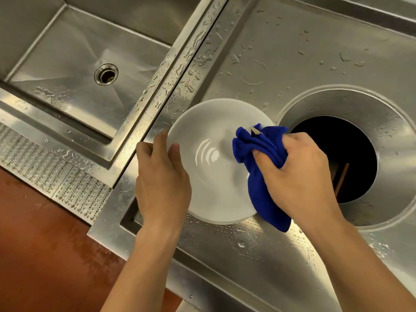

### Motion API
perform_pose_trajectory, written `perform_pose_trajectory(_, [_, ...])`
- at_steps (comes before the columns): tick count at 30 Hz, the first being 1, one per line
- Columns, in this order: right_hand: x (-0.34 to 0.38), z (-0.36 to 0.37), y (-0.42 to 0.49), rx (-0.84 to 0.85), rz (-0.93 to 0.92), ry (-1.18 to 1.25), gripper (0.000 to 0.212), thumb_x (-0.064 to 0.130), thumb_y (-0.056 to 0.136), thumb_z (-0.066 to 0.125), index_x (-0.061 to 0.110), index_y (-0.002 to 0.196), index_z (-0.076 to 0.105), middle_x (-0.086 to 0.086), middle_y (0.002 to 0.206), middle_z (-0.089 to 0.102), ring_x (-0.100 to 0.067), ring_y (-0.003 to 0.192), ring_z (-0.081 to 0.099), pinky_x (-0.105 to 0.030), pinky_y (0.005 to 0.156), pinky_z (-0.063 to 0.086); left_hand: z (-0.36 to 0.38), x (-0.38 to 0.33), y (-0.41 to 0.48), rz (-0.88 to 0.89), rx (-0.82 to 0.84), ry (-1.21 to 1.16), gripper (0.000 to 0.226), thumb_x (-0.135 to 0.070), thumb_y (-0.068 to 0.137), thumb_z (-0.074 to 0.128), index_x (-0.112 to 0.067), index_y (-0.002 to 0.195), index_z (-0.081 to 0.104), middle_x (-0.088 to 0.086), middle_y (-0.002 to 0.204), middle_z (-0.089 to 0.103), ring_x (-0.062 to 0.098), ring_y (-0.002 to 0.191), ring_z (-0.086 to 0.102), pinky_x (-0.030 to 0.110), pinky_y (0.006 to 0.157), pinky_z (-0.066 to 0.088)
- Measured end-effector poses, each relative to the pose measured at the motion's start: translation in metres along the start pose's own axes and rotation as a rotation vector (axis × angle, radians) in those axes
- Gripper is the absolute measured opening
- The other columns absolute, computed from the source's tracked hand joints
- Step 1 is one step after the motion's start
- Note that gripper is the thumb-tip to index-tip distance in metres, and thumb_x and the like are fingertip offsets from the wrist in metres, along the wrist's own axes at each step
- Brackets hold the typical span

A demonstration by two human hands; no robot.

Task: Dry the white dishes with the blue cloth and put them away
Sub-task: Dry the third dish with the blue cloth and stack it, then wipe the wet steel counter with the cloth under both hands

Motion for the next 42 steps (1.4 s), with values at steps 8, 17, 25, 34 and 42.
perform_pose_trajectory(8, [-0.003, 0.007, -0.003, -0.004, 0.007, 0.034, 0.013, 0.028, 0.091, 0.070, 0.023, 0.087, 0.059, 0.002, 0.112, 0.052, 0.007, 0.083, 0.048, 0.008, 0.075, 0.030, 0.007, 0.001, -0.002, -0.003, -0.070, -0.102, 0.036, -0.021, 0.113, 0.048, -0.014, 0.146, 0.056, 0.002, 0.114, 0.042, 0.003, 0.084, 0.036, 0.005, 0.067, 0.031])
perform_pose_trajectory(17, [0.000, 0.004, -0.003, 0.018, 0.013, 0.093, 0.020, 0.029, 0.093, 0.069, 0.016, 0.107, 0.073, 0.001, 0.129, 0.052, 0.003, 0.087, 0.052, 0.009, 0.075, 0.031, 0.014, 0.003, 0.011, 0.035, 0.004, -0.101, 0.040, -0.019, 0.114, 0.042, -0.018, 0.153, 0.050, 0.000, 0.113, 0.038, 0.018, 0.096, 0.044, 0.031, 0.084, 0.038])
perform_pose_trajectory(25, [0.003, 0.005, -0.006, 0.029, 0.005, 0.072, 0.024, 0.031, 0.092, 0.070, 0.033, 0.075, 0.053, 0.003, 0.124, 0.049, 0.013, 0.083, 0.049, 0.009, 0.071, 0.030, 0.013, 0.001, 0.025, 0.114, 0.093, -0.026, 0.043, -0.016, 0.112, 0.044, -0.022, 0.155, 0.049, 0.002, 0.111, 0.040, 0.023, 0.100, 0.046, 0.039, 0.081, 0.039])
perform_pose_trajectory(34, [0.021, -0.048, -0.013, -0.176, 0.002, 0.478, 0.018, 0.036, 0.087, 0.073, 0.018, 0.088, 0.069, -0.001, 0.103, 0.054, 0.010, 0.084, 0.054, -0.001, 0.072, 0.039, -0.024, -0.060, 0.004, 0.233, 0.210, -0.530, 0.045, -0.057, 0.104, 0.044, -0.034, 0.134, 0.068, -0.012, 0.123, 0.065, 0.003, 0.117, 0.063, 0.017, 0.095, 0.050])
perform_pose_trajectory(42, [0.065, -0.155, -0.033, -0.300, -0.113, 0.839, 0.008, 0.029, 0.089, 0.066, 0.027, 0.083, 0.071, 0.016, 0.071, 0.070, 0.002, 0.064, 0.061, -0.014, 0.059, 0.049, -0.053, -0.181, -0.025, 0.154, 0.831, -1.126, 0.039, -0.051, 0.089, 0.071, -0.034, 0.124, 0.073, 0.000, 0.123, 0.079, 0.016, 0.116, 0.075, 0.026, 0.087, 0.061])
Point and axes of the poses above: each hand's wrist, its own y-axis towards the middle knuckle, its own z-axis out of the palm, x = y × z, the point moved 5 cm from there along y, towards the middle knuckle
